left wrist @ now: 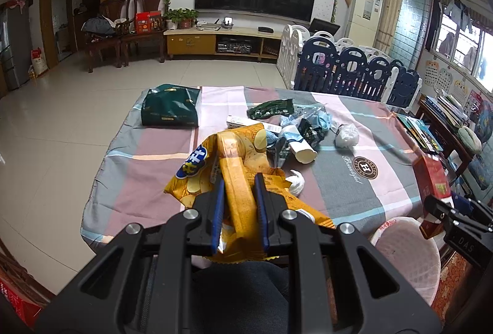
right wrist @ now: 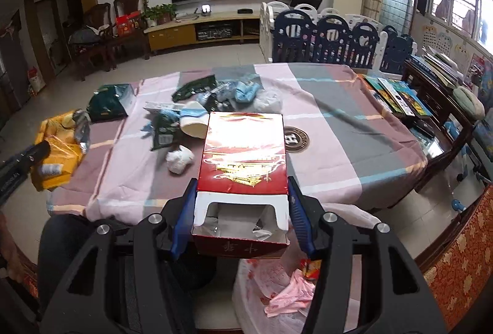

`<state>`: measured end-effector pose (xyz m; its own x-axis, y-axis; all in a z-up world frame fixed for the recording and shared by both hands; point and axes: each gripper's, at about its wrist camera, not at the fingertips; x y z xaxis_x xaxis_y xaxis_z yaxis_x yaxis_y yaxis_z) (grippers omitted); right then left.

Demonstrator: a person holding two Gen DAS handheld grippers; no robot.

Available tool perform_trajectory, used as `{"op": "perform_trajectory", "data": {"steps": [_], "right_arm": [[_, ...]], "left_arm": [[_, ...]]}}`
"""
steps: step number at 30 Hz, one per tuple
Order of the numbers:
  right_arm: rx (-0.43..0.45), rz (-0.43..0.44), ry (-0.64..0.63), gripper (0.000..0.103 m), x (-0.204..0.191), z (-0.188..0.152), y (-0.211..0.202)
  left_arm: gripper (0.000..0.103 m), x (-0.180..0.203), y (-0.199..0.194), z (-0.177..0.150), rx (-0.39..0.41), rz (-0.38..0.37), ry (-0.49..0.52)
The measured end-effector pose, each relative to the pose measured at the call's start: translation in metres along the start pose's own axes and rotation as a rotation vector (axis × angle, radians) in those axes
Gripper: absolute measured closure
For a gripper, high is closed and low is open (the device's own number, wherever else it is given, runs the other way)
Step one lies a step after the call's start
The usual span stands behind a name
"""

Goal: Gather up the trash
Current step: 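Carry the red cigarette box over the wastebasket and open the right gripper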

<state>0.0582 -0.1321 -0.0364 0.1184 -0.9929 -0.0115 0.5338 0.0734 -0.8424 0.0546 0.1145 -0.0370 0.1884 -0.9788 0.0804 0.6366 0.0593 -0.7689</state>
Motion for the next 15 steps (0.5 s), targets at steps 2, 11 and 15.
{"op": "perform_trajectory", "data": {"steps": [2,11,15], "right_arm": [[-0.046,-0.044,0.028,0.048,0.018,-0.012,0.011],[-0.311,-0.133,0.201,0.048,0.092,-0.079,0.075],[-0.478,-0.073,0.207,0.040,0.101,-0.100,0.105]], "left_arm": [[0.083,0.007,0.001,-0.002,-0.007,-0.010,0.014],[0.083,0.056,0.005,-0.015,-0.074,-0.124,0.110],[0.083,0.085,0.013,-0.025,-0.123,-0.189,0.179]]}}
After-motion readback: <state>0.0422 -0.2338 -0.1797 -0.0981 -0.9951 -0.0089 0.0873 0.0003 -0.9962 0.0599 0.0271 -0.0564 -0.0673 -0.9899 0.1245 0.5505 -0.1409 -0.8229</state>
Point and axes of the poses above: each gripper's, at about its wrist camera, not at the fingertips, and y roughly the way its jaws point, x to its right, z to its top, and after that the axes turned 11 degrees about -x, right-handed
